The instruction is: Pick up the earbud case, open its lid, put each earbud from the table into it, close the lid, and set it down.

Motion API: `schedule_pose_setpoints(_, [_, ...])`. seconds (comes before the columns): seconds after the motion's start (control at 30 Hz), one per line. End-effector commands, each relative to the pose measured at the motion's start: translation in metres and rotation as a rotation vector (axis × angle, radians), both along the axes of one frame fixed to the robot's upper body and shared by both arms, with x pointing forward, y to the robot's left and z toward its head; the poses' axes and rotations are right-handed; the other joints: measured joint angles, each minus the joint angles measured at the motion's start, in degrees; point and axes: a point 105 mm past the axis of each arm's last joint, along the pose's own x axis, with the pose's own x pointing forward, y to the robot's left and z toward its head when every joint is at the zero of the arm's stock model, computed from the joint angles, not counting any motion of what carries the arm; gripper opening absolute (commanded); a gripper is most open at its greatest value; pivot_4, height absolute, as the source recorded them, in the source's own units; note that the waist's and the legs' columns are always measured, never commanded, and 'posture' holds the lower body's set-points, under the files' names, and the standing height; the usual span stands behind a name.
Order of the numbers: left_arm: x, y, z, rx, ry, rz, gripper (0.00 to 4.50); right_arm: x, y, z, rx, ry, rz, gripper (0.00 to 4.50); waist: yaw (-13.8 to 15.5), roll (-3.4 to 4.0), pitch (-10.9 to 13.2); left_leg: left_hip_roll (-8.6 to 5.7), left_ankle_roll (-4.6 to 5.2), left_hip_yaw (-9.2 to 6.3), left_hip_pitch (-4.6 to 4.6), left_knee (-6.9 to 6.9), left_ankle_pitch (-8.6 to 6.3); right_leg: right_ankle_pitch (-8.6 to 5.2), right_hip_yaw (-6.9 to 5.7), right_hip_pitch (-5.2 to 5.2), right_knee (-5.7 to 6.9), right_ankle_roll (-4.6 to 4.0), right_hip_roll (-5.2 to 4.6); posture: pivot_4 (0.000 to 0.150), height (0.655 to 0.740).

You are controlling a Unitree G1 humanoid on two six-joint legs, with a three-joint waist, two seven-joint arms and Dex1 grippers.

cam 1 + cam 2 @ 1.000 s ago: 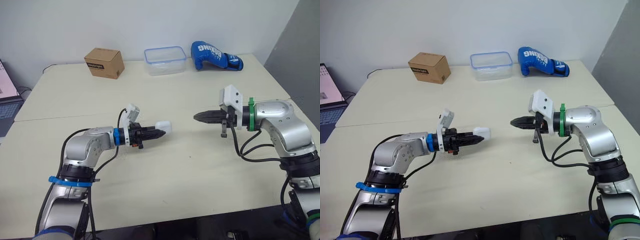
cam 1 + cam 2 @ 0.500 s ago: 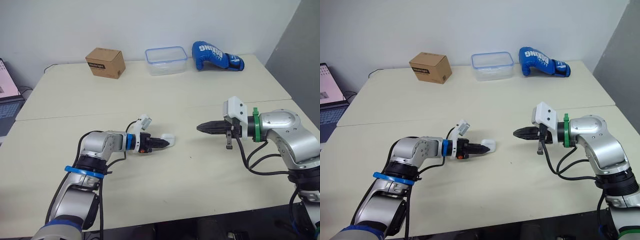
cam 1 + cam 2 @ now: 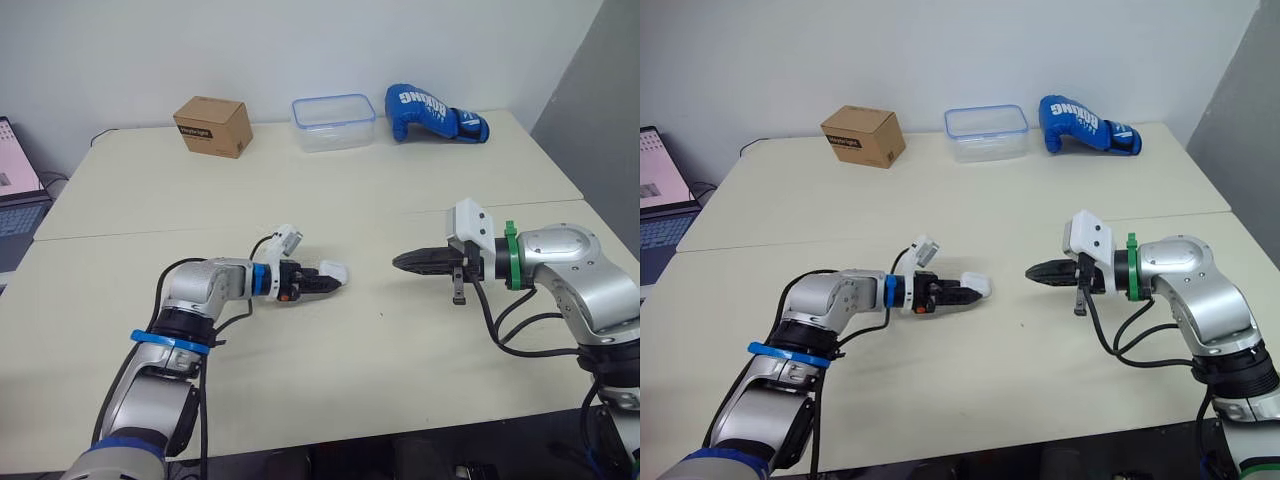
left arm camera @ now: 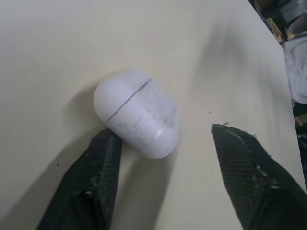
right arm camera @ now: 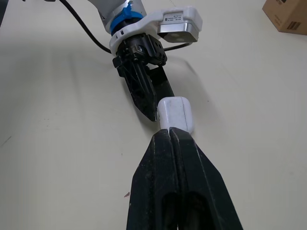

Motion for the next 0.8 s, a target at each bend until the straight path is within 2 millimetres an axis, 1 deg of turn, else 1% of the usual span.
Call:
schedule_pose_setpoints(0.03, [0.001,0.036,-0.013,0.129,-0.003,0.1,3.22,-0.004,0.003,0.009,0.013,-0.037,0.013,0.0,-0.3,0.0,0.0,0.01,0.0,0.01,0.0,0.0,0.0,0.0,0.01,-0.01,0.02,0.0,0.01,0.15,0.7307])
schedule_pose_setpoints(0.2, [-0.018,0.059,-0.009,0.164,-0.035,0.104,3.22,-0.003,0.002,0.006,0.029,-0.035,-0.006,0.0,-1.2,0.02,0.0,0.06,0.0,0.04,0.01,-0.09,0.0,0.0,0.06,-0.06,-0.03,0.0,0.02,0.15,0.7307])
schedule_pose_setpoints(0.33, [-0.033,0.075,-0.01,0.179,-0.067,0.146,3.22,-0.007,-0.001,-0.001,0.045,-0.02,-0.031,0.0,-1.1,0.03,0.0,0.05,0.0,0.03,-0.02,-0.11,0.0,0.0,0.06,-0.07,-0.07,0.0,0.01,0.15,0.7307])
schedule_pose_setpoints(0.4, [-0.039,0.081,-0.008,0.178,-0.165,0.185,3.22,-0.011,-0.003,-0.003,0.07,-0.006,-0.06,0.0,-1.1,0.05,0.0,0.04,0.0,0.02,-0.01,-0.1,0.0,0.0,0.06,-0.05,-0.06,0.0,0.0,0.15,0.7307])
schedule_pose_setpoints(0.5, [-0.061,0.087,-0.011,0.152,-0.172,0.227,3.22,-0.028,-0.004,-0.011,0.104,0.034,-0.088,0.0,-0.8,0.04,0.0,0.07,0.0,-0.05,-0.04,-0.16,-0.01,0.0,0.09,-0.09,-0.14,0.0,-0.01,0.15,0.7307])
schedule_pose_setpoints(0.57, [-0.067,0.091,-0.011,0.151,-0.256,0.276,3.22,-0.038,-0.004,-0.02,0.109,0.064,-0.109,0.0,-0.5,0.05,0.0,0.08,0.0,-0.09,-0.03,-0.19,-0.02,-0.01,0.12,-0.08,-0.14,-0.01,-0.02,0.15,0.7307])
schedule_pose_setpoints(0.67, [-0.082,0.102,-0.02,0.169,-0.262,0.358,3.22,-0.057,-0.009,-0.037,0.082,0.107,-0.124,0.0,0.4,0.03,0.0,0.07,0.01,-0.02,-0.01,-0.16,-0.03,-0.01,0.13,-0.05,-0.14,-0.01,-0.03,0.15,0.7307])
schedule_pose_setpoints(0.8, [-0.095,0.119,-0.022,0.17,-0.328,0.485,3.22,-0.076,-0.013,-0.051,0.073,0.168,-0.153,0.0,0.6,0.07,-0.1,0.07,0.08,0.1,0.06,-0.14,-0.06,0.0,0.1,0.07,-0.13,-0.01,-0.02,0.15,0.7307])
